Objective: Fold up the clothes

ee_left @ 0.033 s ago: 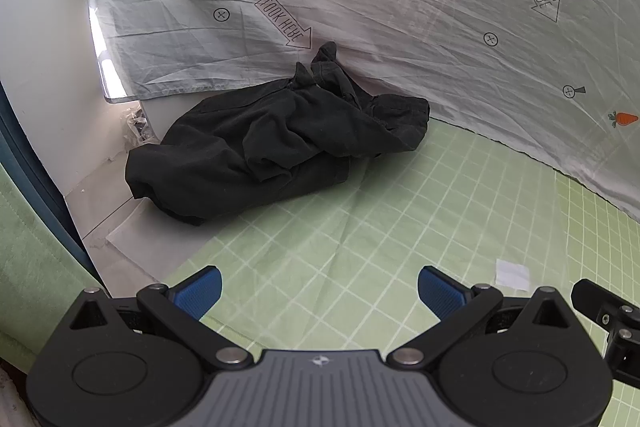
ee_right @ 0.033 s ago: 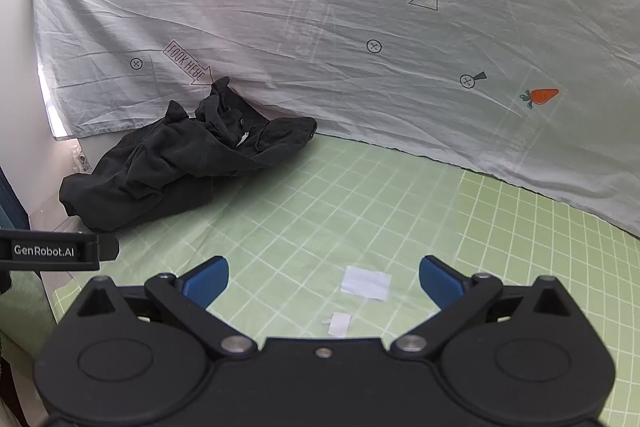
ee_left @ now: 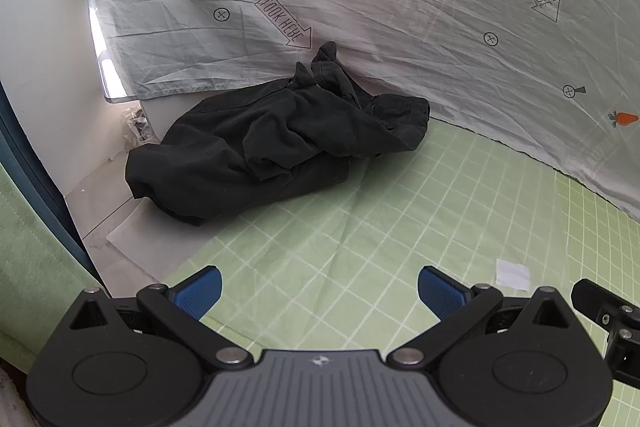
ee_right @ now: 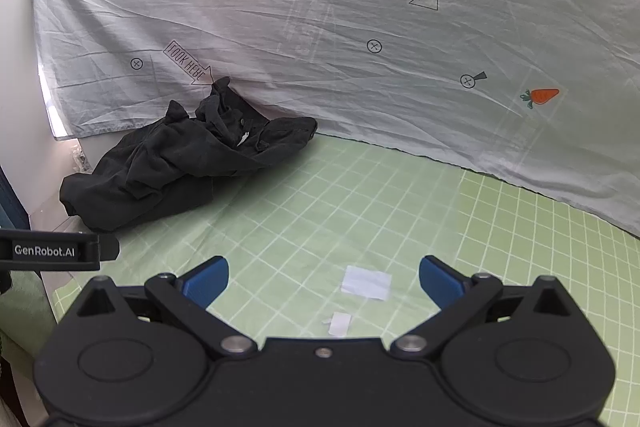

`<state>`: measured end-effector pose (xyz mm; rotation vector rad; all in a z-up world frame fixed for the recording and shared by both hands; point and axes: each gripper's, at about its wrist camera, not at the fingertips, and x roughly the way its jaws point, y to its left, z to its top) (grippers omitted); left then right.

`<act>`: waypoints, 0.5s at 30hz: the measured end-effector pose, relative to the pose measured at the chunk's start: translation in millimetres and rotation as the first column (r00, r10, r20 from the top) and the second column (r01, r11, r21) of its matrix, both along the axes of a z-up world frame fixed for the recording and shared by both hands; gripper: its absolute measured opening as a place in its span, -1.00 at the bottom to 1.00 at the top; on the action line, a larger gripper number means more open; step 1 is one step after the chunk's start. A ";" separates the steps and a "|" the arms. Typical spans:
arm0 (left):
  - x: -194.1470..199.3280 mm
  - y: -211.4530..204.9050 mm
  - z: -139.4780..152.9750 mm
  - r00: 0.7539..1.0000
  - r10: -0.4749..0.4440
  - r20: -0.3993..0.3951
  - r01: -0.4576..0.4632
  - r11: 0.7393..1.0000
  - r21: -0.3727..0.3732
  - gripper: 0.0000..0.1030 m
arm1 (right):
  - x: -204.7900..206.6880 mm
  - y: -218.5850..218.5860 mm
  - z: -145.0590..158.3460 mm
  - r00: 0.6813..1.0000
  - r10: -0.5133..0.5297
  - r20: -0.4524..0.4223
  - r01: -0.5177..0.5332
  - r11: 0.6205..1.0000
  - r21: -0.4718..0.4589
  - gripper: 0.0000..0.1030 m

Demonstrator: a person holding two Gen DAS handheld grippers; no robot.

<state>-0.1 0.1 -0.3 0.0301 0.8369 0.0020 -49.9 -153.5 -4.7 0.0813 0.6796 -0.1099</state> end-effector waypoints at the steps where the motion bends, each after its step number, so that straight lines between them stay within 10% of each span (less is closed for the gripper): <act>1: -0.1 0.1 -0.2 1.000 0.000 0.000 0.000 1.000 0.000 1.00 | -0.2 -0.5 0.4 1.000 0.000 0.002 0.000 1.000 -0.001 0.99; 15: -1.7 0.7 -1.9 1.000 -0.007 0.002 0.007 1.000 0.006 1.00 | 0.3 5.2 2.9 1.000 -0.014 0.004 0.014 1.000 0.000 0.99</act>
